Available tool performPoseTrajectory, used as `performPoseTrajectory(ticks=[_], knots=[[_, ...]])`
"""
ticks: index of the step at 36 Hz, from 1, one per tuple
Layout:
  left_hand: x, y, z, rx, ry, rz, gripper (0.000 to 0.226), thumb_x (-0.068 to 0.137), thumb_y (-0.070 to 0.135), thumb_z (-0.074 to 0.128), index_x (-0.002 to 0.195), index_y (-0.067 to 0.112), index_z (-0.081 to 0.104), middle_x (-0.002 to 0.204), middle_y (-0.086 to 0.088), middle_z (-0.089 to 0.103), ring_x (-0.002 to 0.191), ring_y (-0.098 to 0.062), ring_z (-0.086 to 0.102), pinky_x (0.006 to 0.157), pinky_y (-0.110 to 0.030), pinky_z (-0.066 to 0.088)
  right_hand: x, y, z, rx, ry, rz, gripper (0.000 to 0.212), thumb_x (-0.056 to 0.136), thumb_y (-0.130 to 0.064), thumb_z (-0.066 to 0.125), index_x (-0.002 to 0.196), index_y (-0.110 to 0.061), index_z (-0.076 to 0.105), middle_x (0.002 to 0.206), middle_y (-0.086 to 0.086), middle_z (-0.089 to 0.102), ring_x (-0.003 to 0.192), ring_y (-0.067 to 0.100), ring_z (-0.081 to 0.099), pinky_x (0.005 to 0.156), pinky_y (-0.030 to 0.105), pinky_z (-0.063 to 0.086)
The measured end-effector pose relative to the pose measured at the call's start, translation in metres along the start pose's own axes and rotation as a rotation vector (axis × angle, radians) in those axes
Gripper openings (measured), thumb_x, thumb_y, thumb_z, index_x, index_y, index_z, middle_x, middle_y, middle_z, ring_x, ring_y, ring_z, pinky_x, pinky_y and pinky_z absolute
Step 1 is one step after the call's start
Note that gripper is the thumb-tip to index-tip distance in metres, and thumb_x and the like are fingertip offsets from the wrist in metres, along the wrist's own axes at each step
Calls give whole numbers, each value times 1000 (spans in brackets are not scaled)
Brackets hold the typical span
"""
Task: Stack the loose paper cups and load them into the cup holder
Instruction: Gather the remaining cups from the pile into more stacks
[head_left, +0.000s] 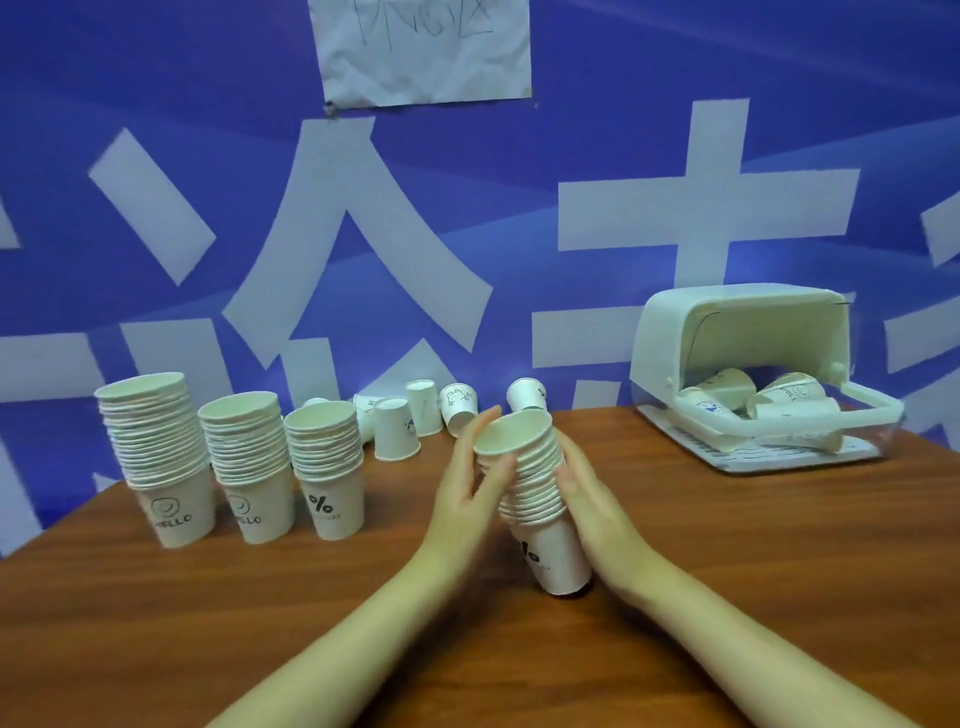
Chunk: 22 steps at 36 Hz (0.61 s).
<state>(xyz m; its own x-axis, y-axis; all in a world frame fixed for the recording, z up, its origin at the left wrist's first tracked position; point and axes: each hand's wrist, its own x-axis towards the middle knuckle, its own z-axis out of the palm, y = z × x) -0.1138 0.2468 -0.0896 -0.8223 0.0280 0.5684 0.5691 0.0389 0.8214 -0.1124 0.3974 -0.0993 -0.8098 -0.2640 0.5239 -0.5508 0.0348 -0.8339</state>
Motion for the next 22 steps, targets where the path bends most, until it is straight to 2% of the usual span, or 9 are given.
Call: performPoseTrajectory(ticks=[2, 5, 7, 9, 12, 13, 15, 19, 22], knots=[[-12, -6, 3, -15, -37, -11, 67, 78, 45, 62, 138, 31, 36, 134, 22, 52, 125, 4, 48, 96, -11, 39, -1, 1, 3, 26, 9, 30, 32, 103, -30, 34, 133, -34, 42, 127, -32, 57, 123, -7, 50, 96, 8, 39], [-20, -11, 4, -42, -20, -22, 75, 79, 29, 72, 142, 29, 31, 131, 29, 53, 125, 5, 48, 95, -9, 40, -1, 0, 7, 31, 27, 25, 38, 98, -34, 36, 135, -35, 42, 129, -31, 56, 124, -7, 49, 95, 6, 38], [-20, -11, 5, -65, 17, -24, 70, 82, 13, 73, 139, 29, 35, 125, 33, 55, 121, 6, 52, 92, -9, 42, 0, 5, 8, 31, 65, 25, 43, 96, -36, 37, 138, -33, 42, 134, -25, 55, 128, -3, 48, 99, 10, 38], [-18, -12, 5, -57, 58, -6, 71, 82, 6, 74, 137, 34, 37, 126, 32, 55, 121, 4, 52, 93, -11, 44, 3, 13, 8, -9, 97, 36, 45, 96, -39, 37, 140, -33, 42, 140, -18, 52, 132, 1, 44, 106, 20, 36], [-11, -17, -4, 0, 122, 42, 81, 81, 15, 77, 141, 44, 32, 141, 24, 46, 130, 3, 44, 105, -24, 43, 22, 29, 0, -156, 198, 90, 39, 98, -38, 41, 137, -38, 44, 140, -9, 48, 132, 4, 41, 112, 32, 32], [-7, -20, -9, 29, 140, 55, 83, 80, 20, 78, 141, 48, 29, 144, 24, 42, 133, 3, 41, 109, -30, 41, 32, 36, -5, -220, 253, 121, 36, 100, -32, 43, 136, -36, 43, 136, -6, 48, 130, 7, 42, 113, 34, 31], [1, -26, -20, 94, 148, 80, 87, 78, 28, 77, 143, 53, 24, 149, 24, 37, 137, 0, 37, 112, -39, 38, 57, 49, -14, -365, 332, 200, 44, 100, -27, 49, 143, -26, 40, 132, 0, 48, 130, 16, 42, 113, 37, 31], [16, -42, -34, 165, 173, 103, 89, 77, 37, 75, 150, 40, 23, 151, 16, 39, 138, -3, 37, 112, -43, 37, 115, 76, -25, -635, 299, 338, 65, 94, -45, 55, 150, -20, 32, 149, 8, 40, 138, 26, 36, 113, 46, 33], [22, -50, -38, 149, 206, 92, 88, 76, 44, 71, 150, 39, 24, 149, 14, 42, 137, -5, 39, 112, -44, 37, 157, 92, -23, -762, 281, 362, 73, 90, -49, 58, 150, -19, 29, 149, 13, 39, 136, 31, 38, 110, 46, 35]])
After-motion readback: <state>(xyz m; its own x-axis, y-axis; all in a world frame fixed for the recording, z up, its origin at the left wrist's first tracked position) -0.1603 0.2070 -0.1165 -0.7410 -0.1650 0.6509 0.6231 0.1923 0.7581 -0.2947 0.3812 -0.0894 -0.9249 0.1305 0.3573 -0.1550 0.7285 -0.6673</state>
